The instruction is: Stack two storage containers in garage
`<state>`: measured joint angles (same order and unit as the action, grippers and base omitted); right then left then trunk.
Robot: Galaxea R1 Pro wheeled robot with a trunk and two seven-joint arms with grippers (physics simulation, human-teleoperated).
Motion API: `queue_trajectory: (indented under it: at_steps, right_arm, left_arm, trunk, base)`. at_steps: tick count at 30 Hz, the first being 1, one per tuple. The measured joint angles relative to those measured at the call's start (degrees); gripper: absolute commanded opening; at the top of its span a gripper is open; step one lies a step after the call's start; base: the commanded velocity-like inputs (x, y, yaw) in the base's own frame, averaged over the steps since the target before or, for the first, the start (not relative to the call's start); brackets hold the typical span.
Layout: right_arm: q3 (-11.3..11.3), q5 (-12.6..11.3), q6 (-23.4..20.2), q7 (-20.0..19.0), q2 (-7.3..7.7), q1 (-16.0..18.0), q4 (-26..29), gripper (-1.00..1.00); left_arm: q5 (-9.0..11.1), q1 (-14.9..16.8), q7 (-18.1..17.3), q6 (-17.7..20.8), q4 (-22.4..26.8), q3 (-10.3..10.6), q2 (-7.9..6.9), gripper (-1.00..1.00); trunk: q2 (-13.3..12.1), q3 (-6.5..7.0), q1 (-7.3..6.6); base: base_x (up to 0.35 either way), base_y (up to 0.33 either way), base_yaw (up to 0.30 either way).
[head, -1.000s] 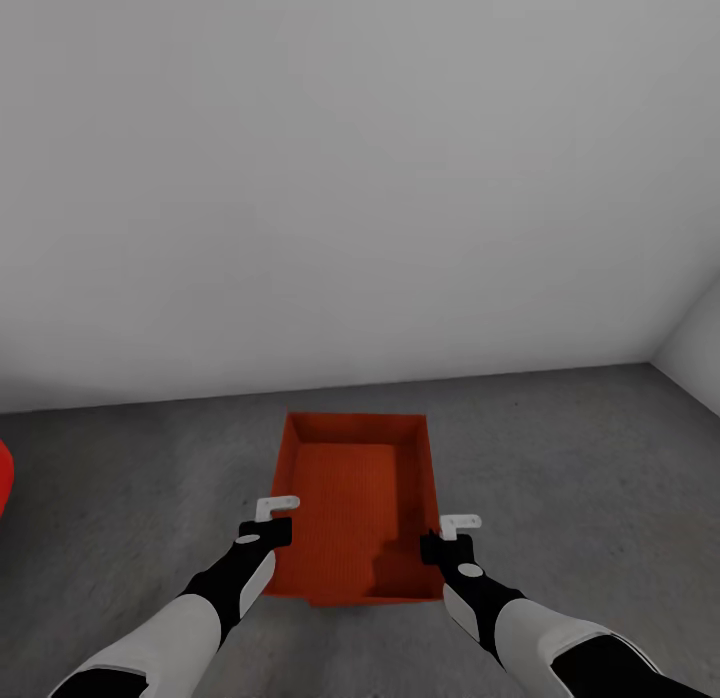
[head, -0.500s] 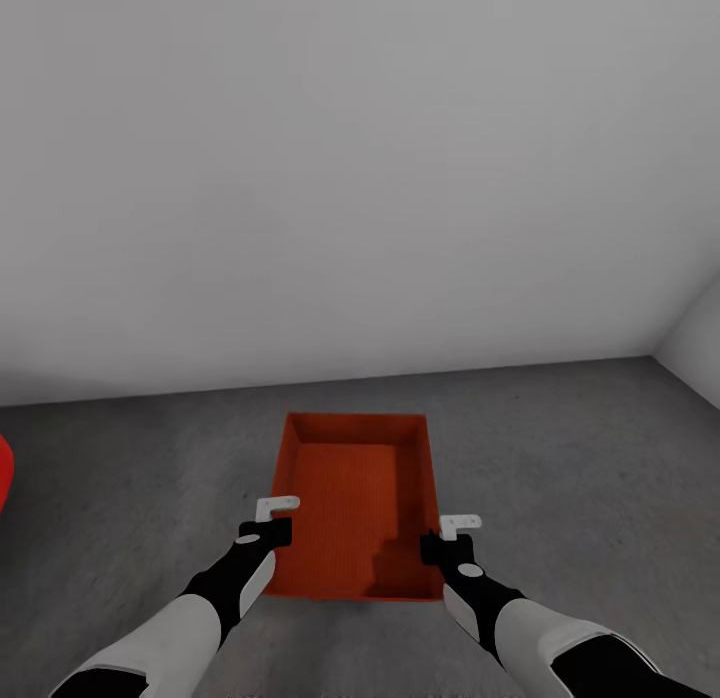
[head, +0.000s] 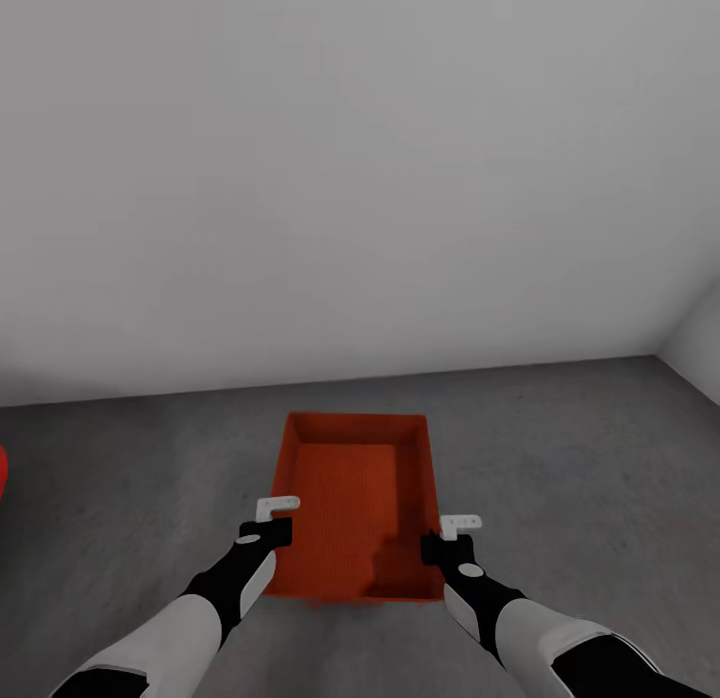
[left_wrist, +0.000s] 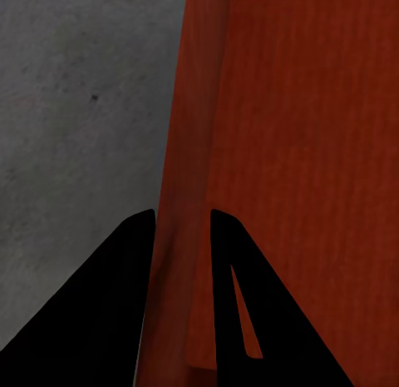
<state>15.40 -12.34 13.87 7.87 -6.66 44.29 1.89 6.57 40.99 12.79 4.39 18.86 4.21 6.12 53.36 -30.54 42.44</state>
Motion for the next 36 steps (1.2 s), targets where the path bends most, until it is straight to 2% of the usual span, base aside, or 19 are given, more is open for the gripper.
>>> queue_trajectory:
  at_steps: [11, 17, 31, 36]
  right_arm:
    - [0.1, 0.0, 0.0, 0.1, -0.03, 0.0, 0.1, -1.00]
    - [0.1, -0.1, 0.0, 0.0, 0.02, 0.0, 0.1, -1.00]
    - [0.3, -0.1, 0.0, 0.9, -0.61, 0.0, 0.1, -1.00]
    - [0.3, -0.1, 0.0, 0.9, -0.66, 0.0, 0.0, -1.00]
  left_arm:
    - [0.0, 0.0, -0.1, -0.1, 0.0, -0.1, -0.04, -1.00]
    - [0.0, 0.0, 0.0, -0.1, 0.0, -0.1, 0.01, -1.00]
    - [-0.1, 0.0, -0.9, -0.1, 0.1, -0.3, -0.61, -1.00]
    - [-0.1, 0.0, -1.0, 0.0, 0.0, -0.3, -0.65, -1.00]
  trunk:
    - [0.0, 0.00, 0.00]
    - [0.0, 0.00, 0.03]
    - [0.0, 0.00, 0.03]
    - [0.0, 0.00, 0.03]
  base:
    - [0.291, 0.000, 0.000]
    - [0.045, 0.000, 0.008]
    - [0.001, 0.000, 0.249]
    - [-0.001, -0.001, 0.070]
